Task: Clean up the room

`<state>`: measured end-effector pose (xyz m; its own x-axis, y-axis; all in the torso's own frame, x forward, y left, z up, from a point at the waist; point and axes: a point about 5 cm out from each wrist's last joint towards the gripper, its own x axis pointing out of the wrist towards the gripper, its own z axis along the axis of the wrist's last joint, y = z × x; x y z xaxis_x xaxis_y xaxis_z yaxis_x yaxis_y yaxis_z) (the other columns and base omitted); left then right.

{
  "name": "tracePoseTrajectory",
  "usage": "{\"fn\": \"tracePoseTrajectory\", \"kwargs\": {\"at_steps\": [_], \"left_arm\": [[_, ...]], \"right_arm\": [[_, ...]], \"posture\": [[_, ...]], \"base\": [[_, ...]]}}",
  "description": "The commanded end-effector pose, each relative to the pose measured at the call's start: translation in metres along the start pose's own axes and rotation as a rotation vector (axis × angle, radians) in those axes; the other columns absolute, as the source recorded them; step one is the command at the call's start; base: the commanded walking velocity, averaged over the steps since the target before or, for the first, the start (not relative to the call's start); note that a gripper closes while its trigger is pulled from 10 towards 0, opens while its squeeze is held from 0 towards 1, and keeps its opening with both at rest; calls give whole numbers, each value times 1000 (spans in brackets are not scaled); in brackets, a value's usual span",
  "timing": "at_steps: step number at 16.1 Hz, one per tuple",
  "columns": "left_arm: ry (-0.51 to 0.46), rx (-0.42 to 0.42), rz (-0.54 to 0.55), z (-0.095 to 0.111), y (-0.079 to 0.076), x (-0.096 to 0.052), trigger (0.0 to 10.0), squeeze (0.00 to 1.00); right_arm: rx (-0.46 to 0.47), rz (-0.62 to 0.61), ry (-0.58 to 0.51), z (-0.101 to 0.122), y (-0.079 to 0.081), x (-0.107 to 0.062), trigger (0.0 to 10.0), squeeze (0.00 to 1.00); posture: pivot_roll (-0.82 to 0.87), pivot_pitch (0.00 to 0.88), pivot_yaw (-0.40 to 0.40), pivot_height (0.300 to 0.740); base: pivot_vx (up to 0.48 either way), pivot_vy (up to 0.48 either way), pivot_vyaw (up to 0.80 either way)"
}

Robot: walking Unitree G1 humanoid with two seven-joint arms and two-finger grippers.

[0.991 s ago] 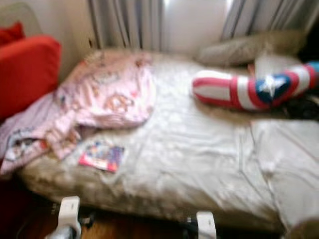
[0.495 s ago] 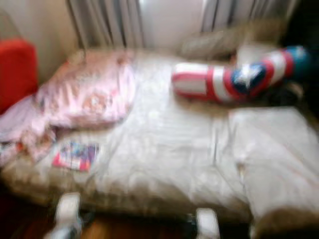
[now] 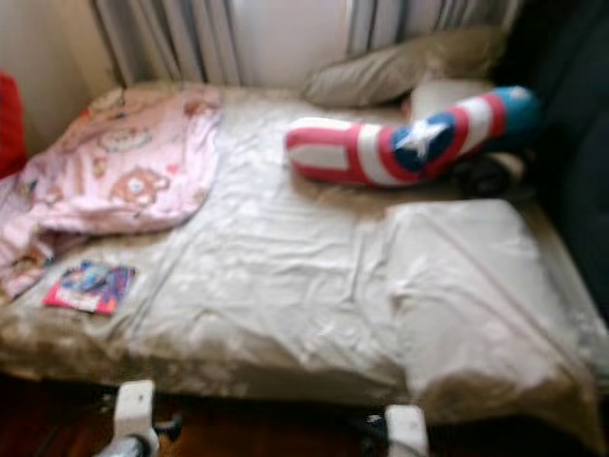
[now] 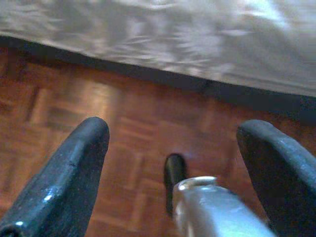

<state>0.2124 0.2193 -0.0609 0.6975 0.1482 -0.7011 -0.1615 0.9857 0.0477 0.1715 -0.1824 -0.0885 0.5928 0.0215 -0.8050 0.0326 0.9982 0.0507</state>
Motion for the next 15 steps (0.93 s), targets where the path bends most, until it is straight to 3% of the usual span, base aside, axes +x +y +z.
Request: {"fn": "tracePoseTrajectory", "kwargs": {"at_steps": [1, 11, 15], "left_arm": [[15, 2, 19, -5, 7, -2, 10000, 0], [14, 3, 13, -5, 6, -2, 10000, 0], [13, 12, 3, -6, 4, -2, 10000, 0]], "right_arm": [[11, 21, 15, -5, 9, 0, 10000, 0], [18, 20, 18, -6, 9, 0, 10000, 0], [18, 22, 19, -7, 9, 0, 10000, 0]], "posture": [[39, 86, -23, 740], [42, 81, -23, 740], [43, 69, -23, 740]], "base": [[0, -292, 0], [0, -294, 0], [0, -299, -650]]}}
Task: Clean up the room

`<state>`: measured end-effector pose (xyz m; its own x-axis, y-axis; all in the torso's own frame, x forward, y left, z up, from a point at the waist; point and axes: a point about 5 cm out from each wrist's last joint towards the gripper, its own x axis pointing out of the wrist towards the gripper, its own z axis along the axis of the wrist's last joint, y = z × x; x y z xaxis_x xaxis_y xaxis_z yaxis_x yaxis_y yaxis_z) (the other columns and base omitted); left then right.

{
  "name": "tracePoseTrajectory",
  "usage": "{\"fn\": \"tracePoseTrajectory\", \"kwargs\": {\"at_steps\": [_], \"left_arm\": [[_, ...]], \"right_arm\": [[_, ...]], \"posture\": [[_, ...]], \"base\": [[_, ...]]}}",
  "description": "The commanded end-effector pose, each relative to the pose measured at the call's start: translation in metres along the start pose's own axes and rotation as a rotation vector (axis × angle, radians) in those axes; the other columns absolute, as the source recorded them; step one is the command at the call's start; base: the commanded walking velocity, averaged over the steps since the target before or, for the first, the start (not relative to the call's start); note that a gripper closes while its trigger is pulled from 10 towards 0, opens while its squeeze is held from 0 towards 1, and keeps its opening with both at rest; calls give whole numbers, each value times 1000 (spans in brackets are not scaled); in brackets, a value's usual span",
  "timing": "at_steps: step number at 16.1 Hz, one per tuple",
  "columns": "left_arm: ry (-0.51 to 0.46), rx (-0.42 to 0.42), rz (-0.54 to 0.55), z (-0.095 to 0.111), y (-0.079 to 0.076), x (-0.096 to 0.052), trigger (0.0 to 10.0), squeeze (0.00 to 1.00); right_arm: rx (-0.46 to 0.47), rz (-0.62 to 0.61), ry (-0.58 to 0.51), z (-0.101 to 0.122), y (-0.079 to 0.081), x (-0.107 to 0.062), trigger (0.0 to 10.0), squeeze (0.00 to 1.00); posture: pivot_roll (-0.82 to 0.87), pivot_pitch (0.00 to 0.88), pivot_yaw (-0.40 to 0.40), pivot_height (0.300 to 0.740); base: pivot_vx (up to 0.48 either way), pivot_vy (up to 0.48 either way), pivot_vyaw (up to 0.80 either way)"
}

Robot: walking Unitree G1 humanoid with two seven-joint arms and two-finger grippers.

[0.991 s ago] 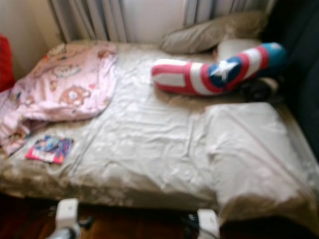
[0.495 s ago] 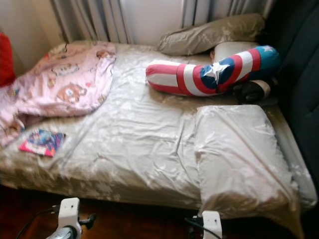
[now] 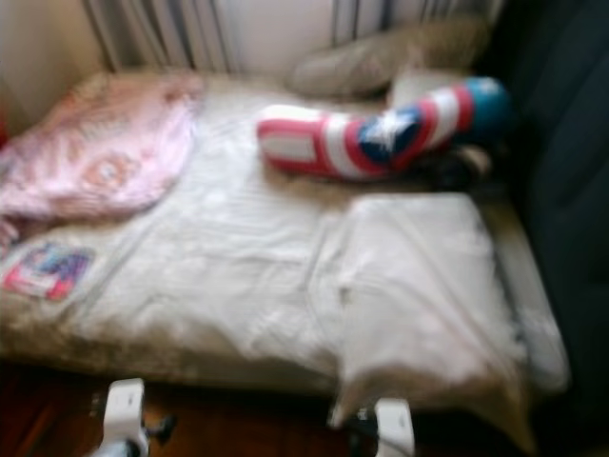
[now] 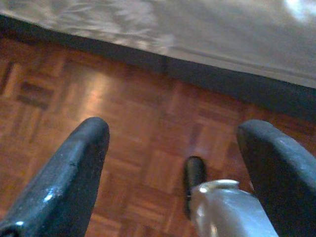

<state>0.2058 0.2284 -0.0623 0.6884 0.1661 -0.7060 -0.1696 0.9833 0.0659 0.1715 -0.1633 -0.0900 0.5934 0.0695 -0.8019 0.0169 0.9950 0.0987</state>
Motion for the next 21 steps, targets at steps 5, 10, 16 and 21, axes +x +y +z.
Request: {"fn": "tracePoseTrajectory", "kwargs": {"at_steps": [5, 10, 16, 21], "left_arm": [[6, 8, -22, -2, -7, 0, 10000, 0], [7, 10, -27, -4, -8, -1, 10000, 0], [-41, 13, -47, 7, -11, 1, 10000, 0], [-198, -19, -110, 45, -22, 6, 10000, 0]], "right_arm": [[-1, -28, 11, -5, -10, -3, 10000, 0], [0, -28, 13, -6, -11, -3, 10000, 0], [3, -32, 12, -7, -11, -3, 10000, 0], [-2, -31, 12, -7, -13, -4, 10000, 0]], "posture": [[47, 57, -24, 740], [49, 50, -27, 740], [39, 61, -28, 740], [44, 66, -33, 740]], "base": [[0, -299, -125], [0, -298, 0], [0, -43, 0], [0, 0, 0]]}}
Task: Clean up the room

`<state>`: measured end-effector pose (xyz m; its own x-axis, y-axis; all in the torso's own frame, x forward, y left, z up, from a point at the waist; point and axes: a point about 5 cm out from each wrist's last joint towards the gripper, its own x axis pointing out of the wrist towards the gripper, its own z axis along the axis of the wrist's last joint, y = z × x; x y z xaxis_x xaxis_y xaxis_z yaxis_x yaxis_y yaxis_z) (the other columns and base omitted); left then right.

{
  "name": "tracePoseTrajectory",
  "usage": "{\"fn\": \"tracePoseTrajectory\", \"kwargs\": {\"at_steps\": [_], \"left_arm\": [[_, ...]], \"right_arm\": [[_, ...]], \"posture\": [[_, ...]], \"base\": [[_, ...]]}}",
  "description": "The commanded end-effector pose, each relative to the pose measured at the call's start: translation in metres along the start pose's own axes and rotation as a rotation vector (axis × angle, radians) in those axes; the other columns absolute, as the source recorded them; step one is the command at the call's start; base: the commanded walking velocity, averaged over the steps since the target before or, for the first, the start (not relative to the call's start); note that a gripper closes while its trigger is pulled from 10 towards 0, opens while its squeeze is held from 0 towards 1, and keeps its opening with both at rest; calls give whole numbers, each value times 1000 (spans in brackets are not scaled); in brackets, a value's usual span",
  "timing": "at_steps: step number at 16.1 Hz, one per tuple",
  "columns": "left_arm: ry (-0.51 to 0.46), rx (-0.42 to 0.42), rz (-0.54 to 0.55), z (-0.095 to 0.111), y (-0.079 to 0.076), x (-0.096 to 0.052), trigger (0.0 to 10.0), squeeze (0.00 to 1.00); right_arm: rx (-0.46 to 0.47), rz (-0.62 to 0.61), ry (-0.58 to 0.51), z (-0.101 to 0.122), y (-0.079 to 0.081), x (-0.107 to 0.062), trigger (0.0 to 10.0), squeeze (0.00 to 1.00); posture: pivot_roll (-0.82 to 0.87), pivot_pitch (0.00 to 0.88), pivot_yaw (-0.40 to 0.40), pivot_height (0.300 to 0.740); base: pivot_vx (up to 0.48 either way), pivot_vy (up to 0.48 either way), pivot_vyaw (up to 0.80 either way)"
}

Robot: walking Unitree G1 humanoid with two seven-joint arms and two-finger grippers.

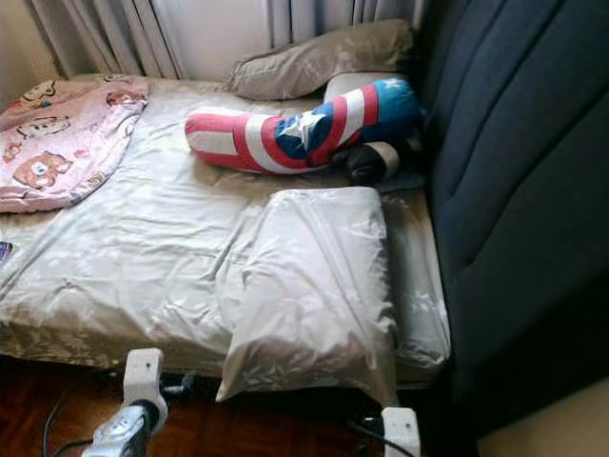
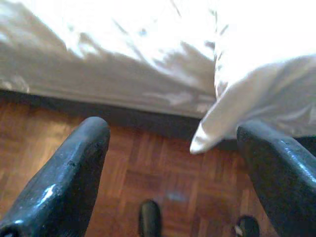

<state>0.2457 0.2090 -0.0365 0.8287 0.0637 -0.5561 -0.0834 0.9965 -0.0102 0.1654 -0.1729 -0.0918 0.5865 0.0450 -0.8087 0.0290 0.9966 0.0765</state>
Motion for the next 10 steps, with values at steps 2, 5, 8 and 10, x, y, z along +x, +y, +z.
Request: {"fn": "tracePoseTrajectory", "kwargs": {"at_steps": [2, 5, 8, 10], "left_arm": [[13, -10, 5, -2, 1, -1, 10000, 0], [27, 35, -37, -9, -6, -3, 10000, 0], [29, 19, -41, -12, -7, -4, 10000, 0], [34, 21, -46, -13, -8, -4, 10000, 0]], "right_arm": [[-1, -6, 4, -1, -3, -1, 10000, 0], [-3, -8, 4, -1, -3, -1, 10000, 0], [-11, -12, 7, -1, -4, -1, 10000, 0], [-10, -11, 5, -1, -4, -1, 10000, 0]], "posture": [[39, 66, -34, 740], [40, 67, -35, 740], [42, 68, -37, 740], [42, 70, -38, 740]], "base": [[0, 197, 0], [0, 135, 0], [0, 0, 0], [0, 480, 0]]}}
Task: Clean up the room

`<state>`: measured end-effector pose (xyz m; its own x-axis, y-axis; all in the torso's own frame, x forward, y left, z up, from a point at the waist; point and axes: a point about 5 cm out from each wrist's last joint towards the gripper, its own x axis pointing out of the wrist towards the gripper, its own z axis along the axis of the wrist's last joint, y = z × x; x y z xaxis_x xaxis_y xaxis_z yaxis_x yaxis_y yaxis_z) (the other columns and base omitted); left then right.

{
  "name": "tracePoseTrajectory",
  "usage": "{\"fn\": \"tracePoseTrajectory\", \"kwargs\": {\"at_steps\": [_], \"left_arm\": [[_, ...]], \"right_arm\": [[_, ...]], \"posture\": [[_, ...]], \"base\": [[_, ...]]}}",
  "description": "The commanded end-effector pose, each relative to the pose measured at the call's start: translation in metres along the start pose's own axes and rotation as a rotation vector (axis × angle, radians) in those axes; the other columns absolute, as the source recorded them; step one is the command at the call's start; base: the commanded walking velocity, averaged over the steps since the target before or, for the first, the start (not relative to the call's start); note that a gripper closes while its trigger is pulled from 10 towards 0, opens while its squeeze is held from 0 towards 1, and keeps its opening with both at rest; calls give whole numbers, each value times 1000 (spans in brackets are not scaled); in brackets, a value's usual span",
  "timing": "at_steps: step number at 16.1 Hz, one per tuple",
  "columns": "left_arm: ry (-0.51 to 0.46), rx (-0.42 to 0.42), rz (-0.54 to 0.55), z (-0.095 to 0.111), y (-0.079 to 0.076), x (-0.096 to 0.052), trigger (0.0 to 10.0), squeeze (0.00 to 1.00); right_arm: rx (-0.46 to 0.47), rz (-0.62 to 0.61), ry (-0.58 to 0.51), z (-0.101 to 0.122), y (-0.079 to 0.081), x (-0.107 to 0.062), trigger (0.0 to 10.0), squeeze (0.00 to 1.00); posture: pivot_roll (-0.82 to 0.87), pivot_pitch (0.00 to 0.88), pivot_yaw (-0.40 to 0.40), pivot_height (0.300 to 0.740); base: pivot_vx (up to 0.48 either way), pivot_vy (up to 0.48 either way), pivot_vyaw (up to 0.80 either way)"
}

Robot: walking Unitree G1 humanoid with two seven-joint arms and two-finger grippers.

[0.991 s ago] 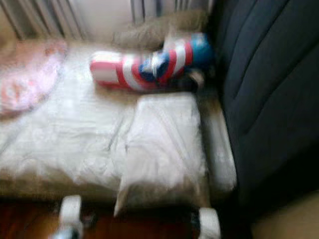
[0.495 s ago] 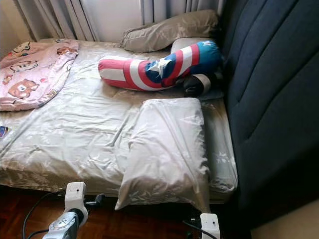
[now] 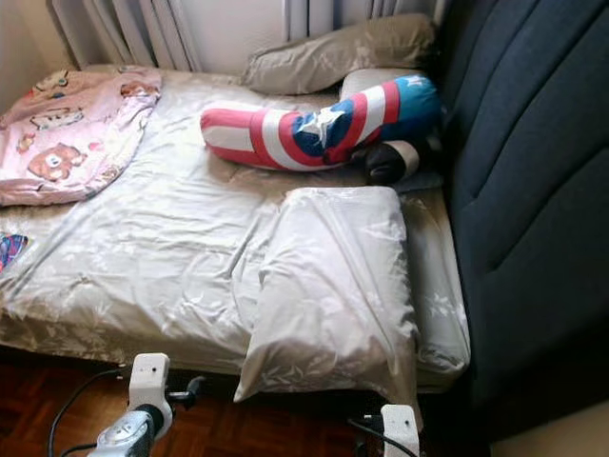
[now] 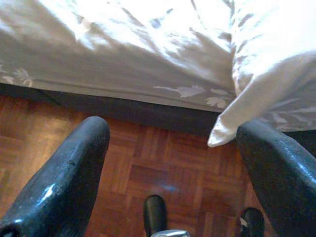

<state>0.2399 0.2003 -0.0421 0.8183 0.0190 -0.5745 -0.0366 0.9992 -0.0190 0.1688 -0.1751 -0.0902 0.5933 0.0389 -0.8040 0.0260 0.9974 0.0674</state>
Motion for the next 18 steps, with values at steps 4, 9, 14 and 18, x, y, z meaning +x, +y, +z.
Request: {"fn": "tracePoseTrajectory", "kwargs": {"at_steps": [4, 9, 14, 18], "left_arm": [[-22, 31, -24, 3, -5, 1, 10000, 0], [-164, 30, -36, 26, -13, 4, 10000, 0], [-429, 29, -20, 64, -13, -2, 10000, 0], [-530, 43, 17, 69, -7, -14, 10000, 0]], "right_arm": [[-3, -15, 7, -4, -3, -1, 10000, 0], [48, -80, -104, 2, -6, -3, 10000, 0], [86, -66, -620, 103, -13, -10, 10000, 0], [62, -73, -805, 122, -18, -27, 10000, 0]], "posture": [[42, 74, -36, 740], [32, 74, -36, 740], [-2, 64, -36, 740], [-29, 34, -53, 740]], "base": [[0, 0, 0], [0, 0, 0], [0, 0, 0], [0, 0, 0]]}}
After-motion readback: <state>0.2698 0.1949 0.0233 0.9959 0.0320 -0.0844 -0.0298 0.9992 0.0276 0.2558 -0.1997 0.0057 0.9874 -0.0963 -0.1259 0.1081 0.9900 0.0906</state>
